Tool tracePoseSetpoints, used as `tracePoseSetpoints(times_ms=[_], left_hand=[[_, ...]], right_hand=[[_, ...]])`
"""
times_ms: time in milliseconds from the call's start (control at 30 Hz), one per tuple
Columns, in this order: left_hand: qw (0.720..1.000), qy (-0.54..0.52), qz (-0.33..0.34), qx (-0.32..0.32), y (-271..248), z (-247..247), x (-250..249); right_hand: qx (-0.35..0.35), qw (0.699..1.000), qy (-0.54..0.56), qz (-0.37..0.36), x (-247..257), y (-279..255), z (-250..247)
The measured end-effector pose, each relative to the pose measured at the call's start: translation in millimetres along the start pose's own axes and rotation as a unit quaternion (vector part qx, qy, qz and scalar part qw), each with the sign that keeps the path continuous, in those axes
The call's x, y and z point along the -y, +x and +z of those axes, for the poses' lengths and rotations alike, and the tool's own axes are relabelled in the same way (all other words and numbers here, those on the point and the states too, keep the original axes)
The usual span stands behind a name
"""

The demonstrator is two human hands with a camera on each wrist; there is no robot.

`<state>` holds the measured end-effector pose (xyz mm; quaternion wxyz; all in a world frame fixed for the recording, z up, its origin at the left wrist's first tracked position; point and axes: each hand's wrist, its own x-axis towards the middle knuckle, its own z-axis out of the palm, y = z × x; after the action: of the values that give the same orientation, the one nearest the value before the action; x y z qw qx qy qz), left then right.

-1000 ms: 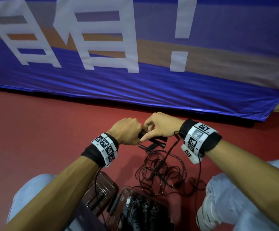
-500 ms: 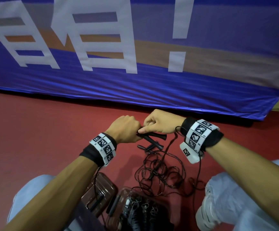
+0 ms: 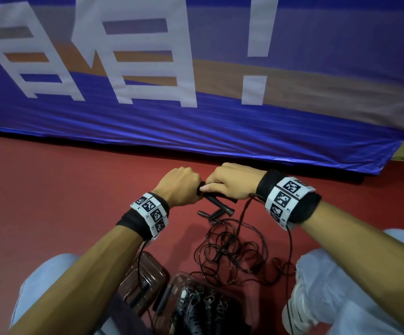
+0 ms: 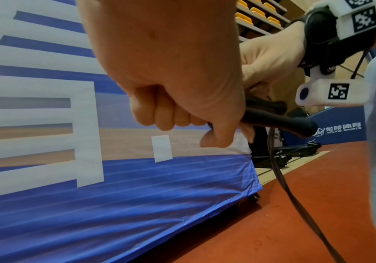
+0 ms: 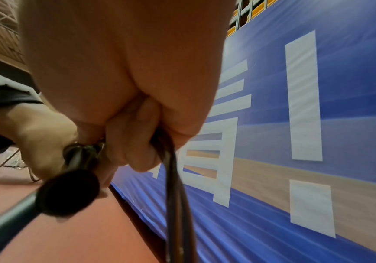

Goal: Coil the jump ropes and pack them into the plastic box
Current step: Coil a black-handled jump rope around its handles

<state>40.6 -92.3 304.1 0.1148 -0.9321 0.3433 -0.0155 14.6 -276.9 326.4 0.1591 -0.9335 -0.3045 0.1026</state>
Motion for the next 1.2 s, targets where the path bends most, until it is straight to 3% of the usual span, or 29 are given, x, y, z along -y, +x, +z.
tracePoseSetpoints(times_ms=[133, 400, 533, 633, 800, 867, 967, 1067, 1200], left_hand=[[1.000, -0.002, 0.004, 0.018, -1.6, -4.0, 2.6], [0.998, -0.035, 0.033, 0.030, -10.6, -9.0, -7.4], [0.996, -0.078, 0.007, 0.036, -12.7, -15.2, -12.3], [0.992, -0.114, -0.015, 0.056, -11.9, -16.1, -11.4], [0.990, -0.132, -0.029, 0.038, -13.0, -20.7, -9.2], [0.990, -0.135, -0.027, 0.012, -14.1, -26.4, -8.8], [0.993, -0.110, -0.021, -0.039, -15.9, -36.3, -7.1], [0.986, -0.133, -0.010, -0.095, -19.9, -40.2, -4.2], [0.952, -0.254, -0.043, -0.168, -23.3, -39.7, 5.4]], right_hand=[[-0.005, 1.000, 0.027, -0.014, -4.9, 3.4, 8.2], [0.051, 0.991, 0.121, -0.037, -2.5, -5.7, -4.6], [-0.037, 0.995, -0.026, -0.084, -4.0, -5.4, -12.3], [-0.116, 0.976, -0.146, -0.111, -7.1, -6.8, -11.1], [-0.189, 0.955, -0.205, -0.103, -5.0, -7.6, -11.4], [-0.201, 0.968, -0.138, -0.066, -7.9, -9.8, -17.4], [-0.144, 0.984, 0.098, -0.026, -6.9, -11.7, -26.0], [-0.088, 0.963, 0.251, -0.029, -1.6, -7.9, -29.0], [-0.129, 0.931, 0.342, -0.019, 6.5, 0.3, -23.1]])
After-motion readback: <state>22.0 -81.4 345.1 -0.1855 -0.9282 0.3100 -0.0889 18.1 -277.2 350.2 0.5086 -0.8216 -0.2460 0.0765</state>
